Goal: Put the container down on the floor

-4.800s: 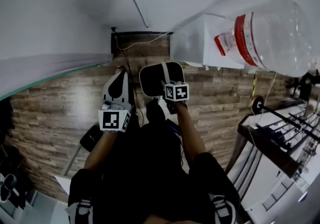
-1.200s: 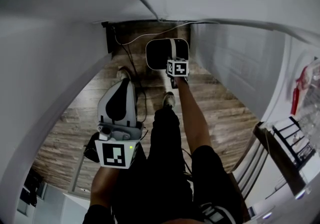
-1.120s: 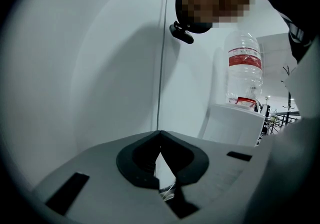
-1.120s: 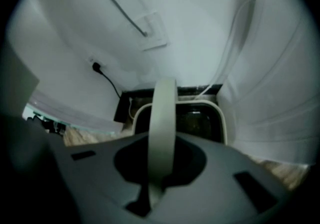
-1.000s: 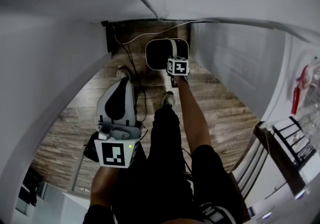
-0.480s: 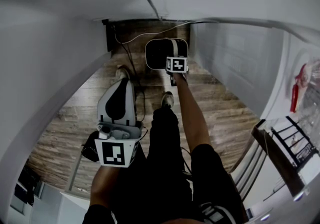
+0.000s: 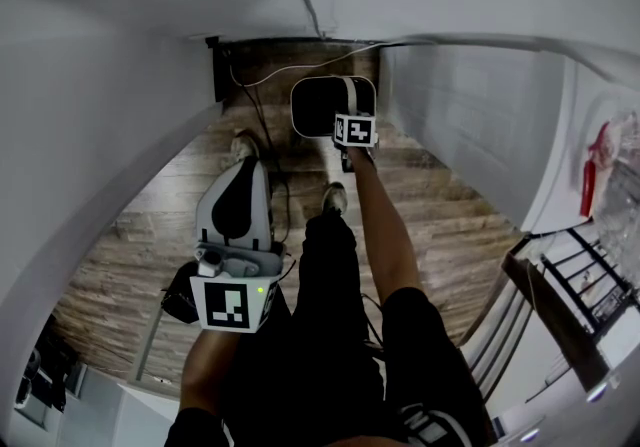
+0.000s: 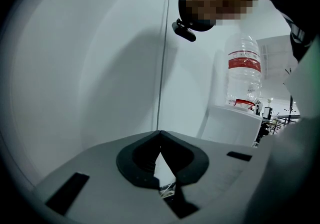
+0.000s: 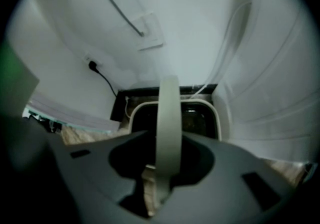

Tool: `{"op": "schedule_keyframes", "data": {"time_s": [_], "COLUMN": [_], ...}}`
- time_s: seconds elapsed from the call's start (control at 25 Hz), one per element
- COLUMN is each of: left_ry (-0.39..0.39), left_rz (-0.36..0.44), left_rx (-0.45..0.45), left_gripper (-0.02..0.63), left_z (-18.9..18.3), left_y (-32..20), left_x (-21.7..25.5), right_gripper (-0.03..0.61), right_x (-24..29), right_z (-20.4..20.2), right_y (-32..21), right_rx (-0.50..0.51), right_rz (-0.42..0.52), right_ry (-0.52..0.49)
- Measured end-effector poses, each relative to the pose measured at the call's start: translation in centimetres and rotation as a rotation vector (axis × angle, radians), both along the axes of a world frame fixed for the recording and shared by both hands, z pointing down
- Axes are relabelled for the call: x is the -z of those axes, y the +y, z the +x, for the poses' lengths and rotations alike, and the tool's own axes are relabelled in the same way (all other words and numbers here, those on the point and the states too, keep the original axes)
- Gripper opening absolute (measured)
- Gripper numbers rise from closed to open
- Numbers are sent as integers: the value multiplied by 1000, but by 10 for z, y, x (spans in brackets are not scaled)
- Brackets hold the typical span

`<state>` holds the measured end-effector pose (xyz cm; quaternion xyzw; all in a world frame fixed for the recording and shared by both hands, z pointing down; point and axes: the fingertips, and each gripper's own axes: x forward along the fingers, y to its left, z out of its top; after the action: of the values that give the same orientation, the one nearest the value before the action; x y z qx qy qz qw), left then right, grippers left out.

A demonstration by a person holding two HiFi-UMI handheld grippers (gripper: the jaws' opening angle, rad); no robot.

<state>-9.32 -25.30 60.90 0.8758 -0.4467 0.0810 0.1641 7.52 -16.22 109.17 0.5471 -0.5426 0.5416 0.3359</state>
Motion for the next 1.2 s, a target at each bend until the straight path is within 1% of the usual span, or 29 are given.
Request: {"op": "schedule_keyframes", "data": {"time_s": [0.08,0.12,0.4,0.84,1.2], "left_ry": [1,1,7,16,31], "left_rz": [-1,-3,-4,2,4], "left_rx": [-1,-2,-3,-3,6], "left_gripper": [29,28,28,28,28], "left_z": [-1,-1,-5,-13,-19], "left_y": [1,2,4,7,8], "left_x": [1,1,6,19,36], "right_gripper": [95,89,91,123,125], "right_x": [4,5,14,28,51], "right_z": [-1,-2,-7,-12,-11], "right_y": [0,0,3,4,3], "right_rx": [9,13,9,3,1], "right_rz": [6,8,9,-1,19], "right_ry": [5,7,8,23,35]}}
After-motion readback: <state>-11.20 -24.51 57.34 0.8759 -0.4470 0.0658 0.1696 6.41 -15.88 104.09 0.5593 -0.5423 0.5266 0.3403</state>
